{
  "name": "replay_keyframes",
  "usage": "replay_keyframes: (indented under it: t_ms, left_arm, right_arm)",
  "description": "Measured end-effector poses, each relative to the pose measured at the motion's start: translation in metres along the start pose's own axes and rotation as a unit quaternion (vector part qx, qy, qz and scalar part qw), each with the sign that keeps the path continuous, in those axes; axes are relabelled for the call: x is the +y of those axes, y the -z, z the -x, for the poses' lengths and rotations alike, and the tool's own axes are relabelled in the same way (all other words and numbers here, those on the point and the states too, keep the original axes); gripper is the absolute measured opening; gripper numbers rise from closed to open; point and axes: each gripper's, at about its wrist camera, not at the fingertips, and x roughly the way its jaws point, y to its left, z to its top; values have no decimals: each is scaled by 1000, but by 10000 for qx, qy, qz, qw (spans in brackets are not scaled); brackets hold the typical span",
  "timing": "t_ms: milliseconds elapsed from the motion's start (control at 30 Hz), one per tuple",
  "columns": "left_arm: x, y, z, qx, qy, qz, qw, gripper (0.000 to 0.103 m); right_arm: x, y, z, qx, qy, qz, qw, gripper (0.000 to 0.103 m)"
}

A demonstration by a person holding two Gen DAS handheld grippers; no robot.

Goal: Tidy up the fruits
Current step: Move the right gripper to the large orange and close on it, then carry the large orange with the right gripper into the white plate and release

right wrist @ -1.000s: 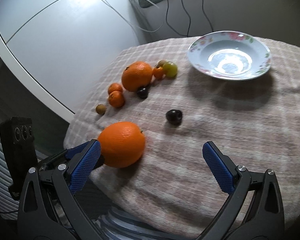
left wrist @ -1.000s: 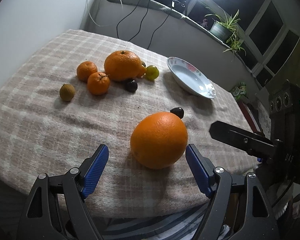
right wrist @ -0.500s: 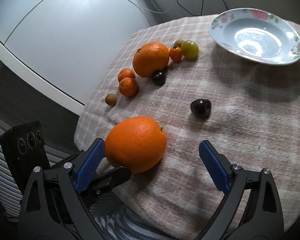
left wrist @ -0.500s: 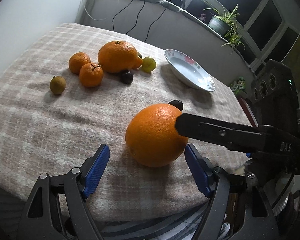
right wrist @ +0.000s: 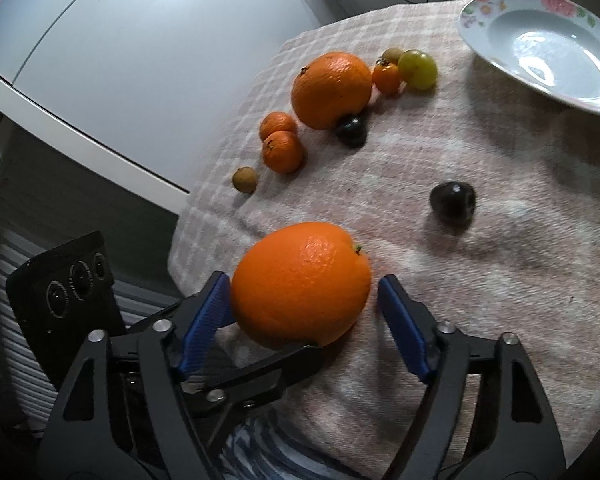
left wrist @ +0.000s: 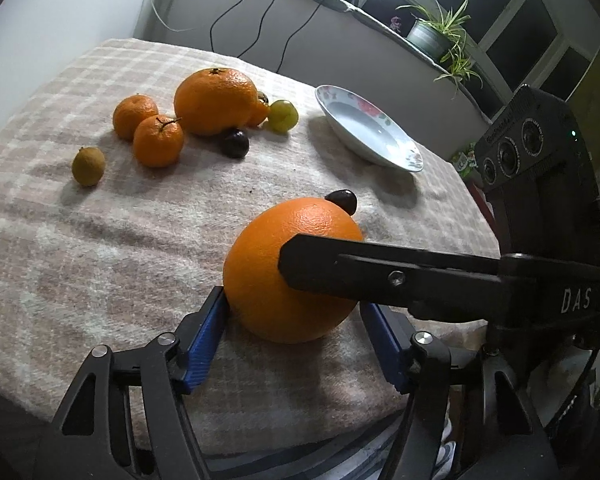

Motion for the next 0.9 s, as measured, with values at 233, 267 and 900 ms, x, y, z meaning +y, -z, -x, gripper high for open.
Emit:
replay_keyframes:
  t_ms: [233, 267, 900]
  left_arm:
    - [-2, -1, 0, -9, -73, -75, 9999, 67]
    - [-3, -1, -1, -12, -79, -80, 9999, 67]
    - [-27, -32, -11, -192, -20, -452, 9988, 67]
  right_arm:
    - [2, -1, -1, -2, 29, 20, 10000, 75]
    - [2, -1, -1, -5, 40, 37, 10000, 75]
    - [-5, -18, 29, -371, 119, 79, 9992, 75]
